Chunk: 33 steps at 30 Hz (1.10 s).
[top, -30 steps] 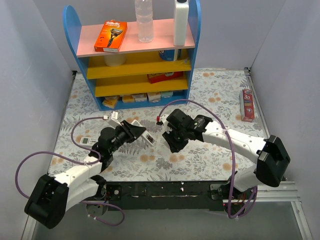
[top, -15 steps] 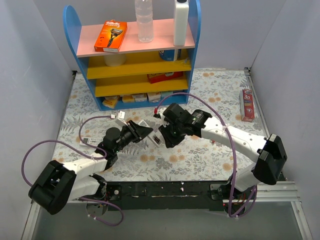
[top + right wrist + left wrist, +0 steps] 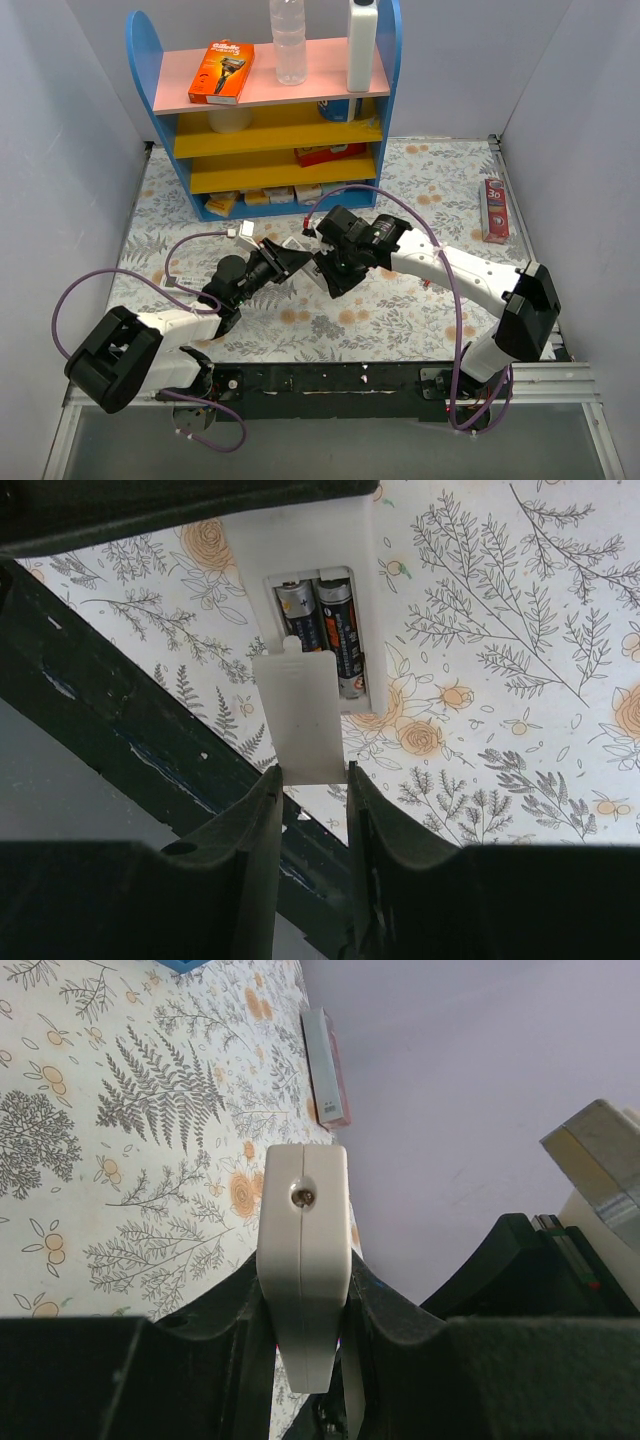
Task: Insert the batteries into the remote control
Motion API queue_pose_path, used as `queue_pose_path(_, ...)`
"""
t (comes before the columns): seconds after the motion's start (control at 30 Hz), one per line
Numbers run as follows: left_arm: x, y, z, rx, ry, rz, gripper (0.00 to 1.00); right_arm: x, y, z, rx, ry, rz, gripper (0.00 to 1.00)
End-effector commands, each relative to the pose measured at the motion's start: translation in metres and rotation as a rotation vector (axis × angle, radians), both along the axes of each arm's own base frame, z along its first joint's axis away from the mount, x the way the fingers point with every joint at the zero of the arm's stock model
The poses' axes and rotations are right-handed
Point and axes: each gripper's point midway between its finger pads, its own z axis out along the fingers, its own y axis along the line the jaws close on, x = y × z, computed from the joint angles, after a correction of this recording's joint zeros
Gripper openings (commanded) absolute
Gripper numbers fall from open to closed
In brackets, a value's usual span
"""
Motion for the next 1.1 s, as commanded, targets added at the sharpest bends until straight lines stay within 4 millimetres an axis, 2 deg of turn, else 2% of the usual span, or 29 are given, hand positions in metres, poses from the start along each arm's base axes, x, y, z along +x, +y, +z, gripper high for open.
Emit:
queue_pose_path(0.0,0.007,-0.005,0.029,-0.076,-0.044,0.017,0.02,0.003,-0.001,0.014,-0.020,-0.021,-0.015,0.15)
queue_pose_path(0.4,0.000,-0.006,0.030,-0.105,-0.028,0.001,0.02,0.011,-0.007,0.012,-0.088,-0.045,-0.022,0.14)
queue_pose_path(0.63,-0.003,-0.007,0.026,-0.103,-0.010,-0.014,0.02,0.015,-0.006,0.018,-0.092,-0.061,-0.022,0.15)
queue_pose_path(1.07,-0.005,-0.010,0.028,-0.102,-0.018,-0.036,0.02,0.008,-0.003,0.017,-0.096,-0.041,0.033,0.15)
